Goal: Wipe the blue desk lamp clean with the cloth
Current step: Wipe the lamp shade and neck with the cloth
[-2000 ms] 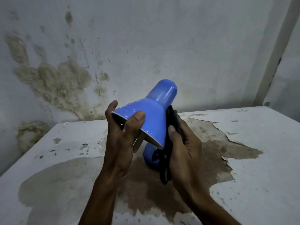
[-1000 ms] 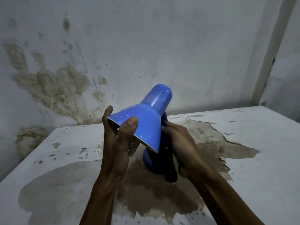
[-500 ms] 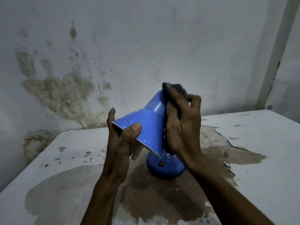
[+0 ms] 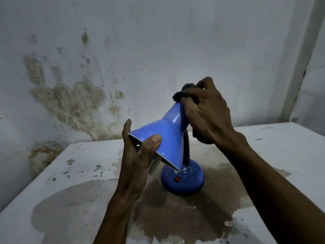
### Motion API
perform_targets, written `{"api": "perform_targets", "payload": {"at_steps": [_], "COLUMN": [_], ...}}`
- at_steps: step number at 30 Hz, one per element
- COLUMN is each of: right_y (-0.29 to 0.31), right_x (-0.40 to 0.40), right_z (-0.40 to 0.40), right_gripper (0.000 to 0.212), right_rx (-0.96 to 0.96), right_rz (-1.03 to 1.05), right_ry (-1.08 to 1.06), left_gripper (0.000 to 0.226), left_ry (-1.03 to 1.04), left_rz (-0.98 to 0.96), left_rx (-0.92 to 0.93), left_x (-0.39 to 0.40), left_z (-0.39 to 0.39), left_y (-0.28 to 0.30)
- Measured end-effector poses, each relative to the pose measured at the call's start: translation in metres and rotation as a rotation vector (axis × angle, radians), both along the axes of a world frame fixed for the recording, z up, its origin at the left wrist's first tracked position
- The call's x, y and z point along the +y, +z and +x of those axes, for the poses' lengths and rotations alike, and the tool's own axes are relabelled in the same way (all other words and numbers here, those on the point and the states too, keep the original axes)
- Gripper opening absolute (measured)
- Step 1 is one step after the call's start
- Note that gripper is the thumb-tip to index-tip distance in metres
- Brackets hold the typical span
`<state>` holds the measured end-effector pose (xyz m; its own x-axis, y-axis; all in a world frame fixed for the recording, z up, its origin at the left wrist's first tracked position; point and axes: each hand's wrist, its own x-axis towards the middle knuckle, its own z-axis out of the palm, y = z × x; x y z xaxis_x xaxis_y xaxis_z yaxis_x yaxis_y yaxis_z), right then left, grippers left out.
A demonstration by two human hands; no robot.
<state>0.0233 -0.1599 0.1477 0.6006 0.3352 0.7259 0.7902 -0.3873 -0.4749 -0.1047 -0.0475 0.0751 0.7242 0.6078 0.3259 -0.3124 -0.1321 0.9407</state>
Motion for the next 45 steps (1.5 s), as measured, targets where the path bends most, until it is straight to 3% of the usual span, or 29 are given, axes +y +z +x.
{"api": "perform_targets", "payload": {"at_steps": [5,9,11,14,21,27,34,38,43,45], "right_y": [-0.005,0.006,0.002,-0.012,-0.042,-0.034,-0.052,-0.056,-0.055,-0.049], "right_x": [-0.008,-0.008,-0.008,-0.014,-0.037,-0.016,-0.033,-0.031,-0.036,-0.033], "right_z": [-0.027,-0.014,-0.015,-0.034,-0.072,-0.053,-0.060,-0.043,-0.066,-0.059], "right_gripper": [0.031,0.033,0.031,0.033,0.032,0.035,0.037,0.036,0.038,0.036], "right_rx": [-0.408,-0.283,-0.315,-0.390,-0.233,-0.216,-0.209,-0.056,-0.245,-0.213], "right_rz": [-0.320,-0.245,-0.268,-0.325,-0.075,-0.019,-0.012,0.137,-0.044,-0.020], "right_ry": [0.114,0.006,-0.010,0.097,0.374,0.144,0.424,0.342,0.481,0.426], "left_gripper": [0.108,0.114,0.114,0.113,0.110,0.124,0.121,0.107,0.089,0.087], "left_ry": [0.014,-0.001,-0.014,-0.011,-0.001,-0.032,-0.076,-0.043,-0.081,-0.062], "left_rz": [-0.012,0.034,0.039,0.021,0.031,0.004,-0.046,-0.091,-0.184,-0.174], "left_rx": [-0.010,0.001,0.001,-0.018,-0.051,-0.059,-0.120,-0.133,-0.191,-0.182], "left_x": [0.000,-0.001,-0.003,-0.002,-0.002,-0.007,-0.005,-0.007,-0.008,-0.009], "left_z": [-0.002,-0.001,-0.001,-0.004,-0.003,-0.002,-0.003,0.002,0.002,0.003], "left_y": [-0.003,0.001,0.003,0.000,-0.003,-0.004,-0.010,-0.008,-0.009,-0.008]}}
